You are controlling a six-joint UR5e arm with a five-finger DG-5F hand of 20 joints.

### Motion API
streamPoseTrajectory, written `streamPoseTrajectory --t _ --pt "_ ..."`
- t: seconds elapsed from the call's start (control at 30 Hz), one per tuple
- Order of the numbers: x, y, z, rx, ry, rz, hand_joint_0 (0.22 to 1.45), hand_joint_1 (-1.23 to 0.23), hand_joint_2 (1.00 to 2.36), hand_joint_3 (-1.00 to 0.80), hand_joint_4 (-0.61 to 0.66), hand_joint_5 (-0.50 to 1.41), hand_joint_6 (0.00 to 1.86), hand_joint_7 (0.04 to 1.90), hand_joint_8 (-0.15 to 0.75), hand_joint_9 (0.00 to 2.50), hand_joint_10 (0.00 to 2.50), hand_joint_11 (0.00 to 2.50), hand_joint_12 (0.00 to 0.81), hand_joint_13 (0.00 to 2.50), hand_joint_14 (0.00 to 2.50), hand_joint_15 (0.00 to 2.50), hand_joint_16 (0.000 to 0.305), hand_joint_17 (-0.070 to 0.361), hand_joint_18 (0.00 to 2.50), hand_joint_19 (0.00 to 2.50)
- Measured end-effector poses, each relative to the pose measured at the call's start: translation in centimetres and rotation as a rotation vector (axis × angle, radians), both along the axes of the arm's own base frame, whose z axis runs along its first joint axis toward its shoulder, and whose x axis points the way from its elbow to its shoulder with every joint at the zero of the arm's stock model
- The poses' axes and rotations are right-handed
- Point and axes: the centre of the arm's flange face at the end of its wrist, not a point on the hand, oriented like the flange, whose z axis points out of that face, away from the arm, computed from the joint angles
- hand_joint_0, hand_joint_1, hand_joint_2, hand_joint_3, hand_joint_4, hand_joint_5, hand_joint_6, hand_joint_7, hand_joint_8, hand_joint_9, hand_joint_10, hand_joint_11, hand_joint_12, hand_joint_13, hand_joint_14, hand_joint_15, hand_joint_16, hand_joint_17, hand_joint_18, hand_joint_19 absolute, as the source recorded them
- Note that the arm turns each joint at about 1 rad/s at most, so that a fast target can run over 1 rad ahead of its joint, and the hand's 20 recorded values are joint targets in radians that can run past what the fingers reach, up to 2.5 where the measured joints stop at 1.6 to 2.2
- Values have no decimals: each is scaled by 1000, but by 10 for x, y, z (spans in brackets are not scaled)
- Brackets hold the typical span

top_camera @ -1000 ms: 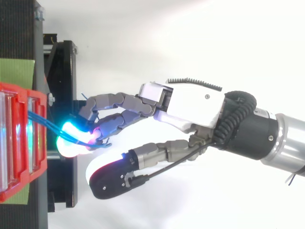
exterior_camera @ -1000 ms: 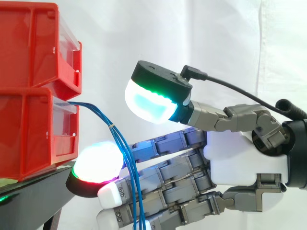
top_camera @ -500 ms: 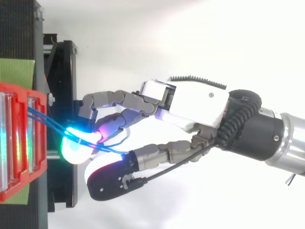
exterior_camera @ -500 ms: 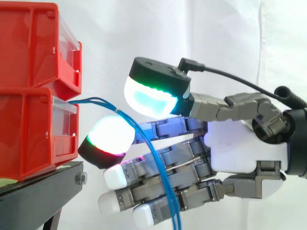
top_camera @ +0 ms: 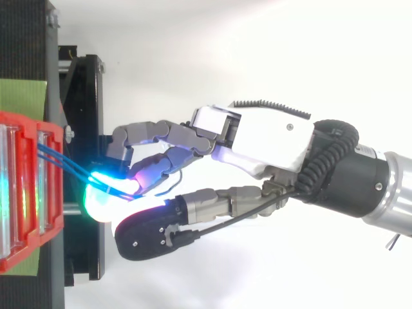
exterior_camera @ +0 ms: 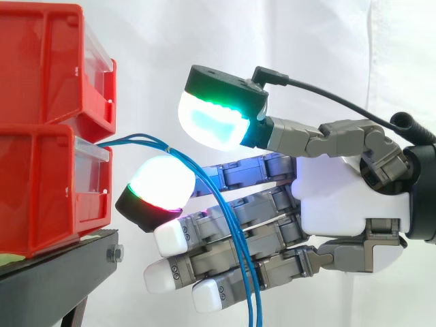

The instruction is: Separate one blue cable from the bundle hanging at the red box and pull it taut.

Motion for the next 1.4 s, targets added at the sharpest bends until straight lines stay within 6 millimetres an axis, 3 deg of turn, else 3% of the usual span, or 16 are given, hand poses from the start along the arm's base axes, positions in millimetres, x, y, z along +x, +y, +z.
streamPoseTrajectory --t 0.17,0.2,0.3,0.43,0.67,0.83,0.93,1.03,1.17,1.4 --pt "0 -2 0 1 0 -3 630 -504 1020 -277 148 -129 658 1191 292 865 17 472 309 694 11 272 40 90 635 479" --pt "0 -2 0 1 0 -3 629 -518 1022 -246 162 -145 708 1093 291 861 16 502 312 693 11 274 40 90 637 479" --pt "0 -2 0 0 0 -4 624 -551 1025 -186 174 -164 759 1030 300 857 20 570 317 692 11 283 40 91 640 477" --pt "0 -2 0 0 0 -4 637 -712 1026 -160 169 -206 834 961 313 863 22 688 326 703 11 291 41 93 646 473" --pt "0 -4 0 1 0 -5 699 -793 1016 -322 163 -220 864 871 312 858 20 772 331 700 12 305 42 94 650 448" --pt "0 -5 0 0 1 -7 731 -793 1001 -488 168 -222 870 859 299 851 22 763 326 698 12 301 41 93 646 440" --pt "0 -6 0 -1 3 -7 665 -773 1000 -500 177 -220 876 888 300 878 20 774 325 704 12 307 41 93 646 455" --pt "-1 -6 -1 -3 10 -7 577 -683 1000 -500 178 -208 876 892 305 903 22 761 326 719 12 312 42 94 654 469" --pt "-2 -7 -2 -7 25 -5 618 -530 1000 -500 156 -190 871 934 303 942 23 749 319 732 13 316 41 92 665 493" --pt "-4 -8 0 -11 35 -7 637 -651 1020 -275 104 -195 899 1039 314 932 20 756 324 734 12 316 41 93 673 476"
